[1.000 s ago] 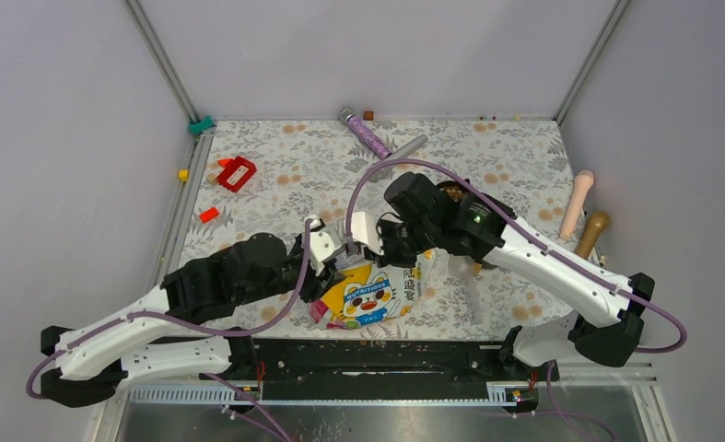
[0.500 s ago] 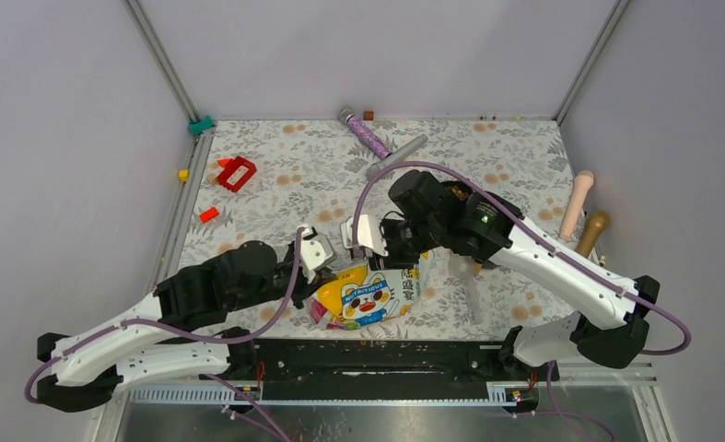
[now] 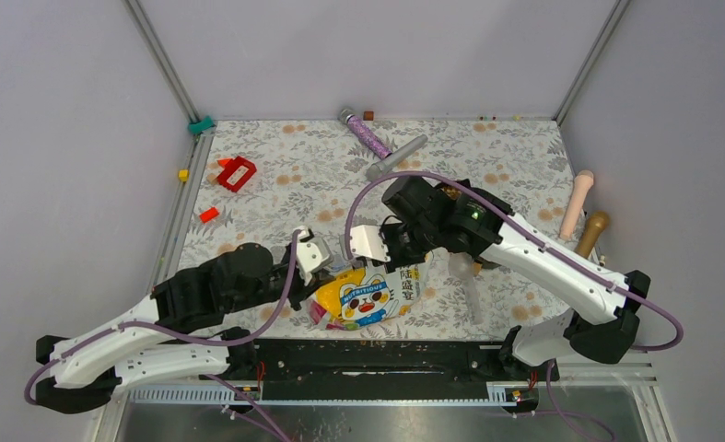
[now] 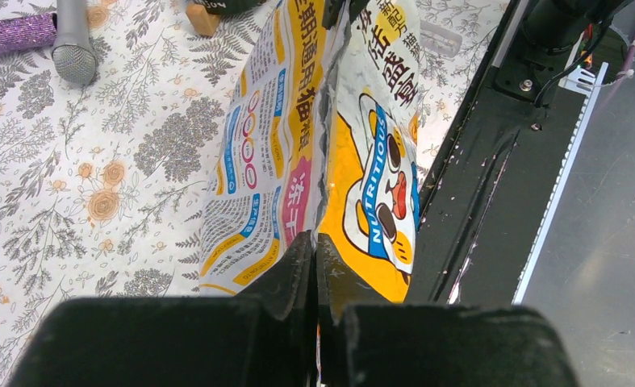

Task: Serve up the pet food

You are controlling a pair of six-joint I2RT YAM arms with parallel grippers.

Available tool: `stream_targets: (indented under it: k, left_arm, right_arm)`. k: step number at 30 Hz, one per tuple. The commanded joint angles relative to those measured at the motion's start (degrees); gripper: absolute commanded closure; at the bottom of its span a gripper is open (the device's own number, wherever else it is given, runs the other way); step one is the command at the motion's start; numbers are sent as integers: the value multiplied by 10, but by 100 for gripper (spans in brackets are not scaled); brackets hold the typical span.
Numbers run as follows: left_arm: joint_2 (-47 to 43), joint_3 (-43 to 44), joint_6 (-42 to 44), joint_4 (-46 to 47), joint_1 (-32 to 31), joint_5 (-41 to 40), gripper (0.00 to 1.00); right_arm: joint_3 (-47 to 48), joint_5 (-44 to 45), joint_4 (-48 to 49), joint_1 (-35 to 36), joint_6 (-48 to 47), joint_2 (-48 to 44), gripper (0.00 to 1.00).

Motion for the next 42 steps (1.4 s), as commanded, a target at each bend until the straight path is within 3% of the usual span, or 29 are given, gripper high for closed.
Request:
stream_targets:
  k: [1,7,8,9,11,14,20,29,30,32,42]
  left_arm:
    - [-26,5,2,0,-2,4,100]
    - [-42,3,3,-1,-2,-2,100]
    - [-43,4,3,-2,-2,-2,100]
    - [-45,4,3,-2,-3,-2,100]
    - [-45,5,3,-2,-2,-1,100]
    - [-44,5,5,-2,-3,1,100]
    - [-41,7,5,-4,-3,5,100]
    - [-49,9,7,-6,-2,19,100]
    - [-49,9,6,-6,-2,20,100]
    - [-49,11,7,-8,-2,22,100]
    - [-57,22,13,-31,-3,32,100]
  right_arm:
    - [17,22,-21,3,-23,-16,100]
    - [16,49,-43,0,-36,-37,100]
    - [11,61,-43,0,-40,-41,94]
    - [6,71,-43,0,-44,-45,74]
    - [-6,85,-45,0,-50,-50,65]
    - [-14,82,-51,-1,-58,-55,63]
    - [0,76,-73,-6,-64,-36,68]
    - [8,62,-77,-11,-67,-19,65]
    - [9,59,-76,-11,-67,-17,70]
    - [16,49,-77,-12,-66,-14,98]
    - [45,19,-85,-65,-39,-34,100]
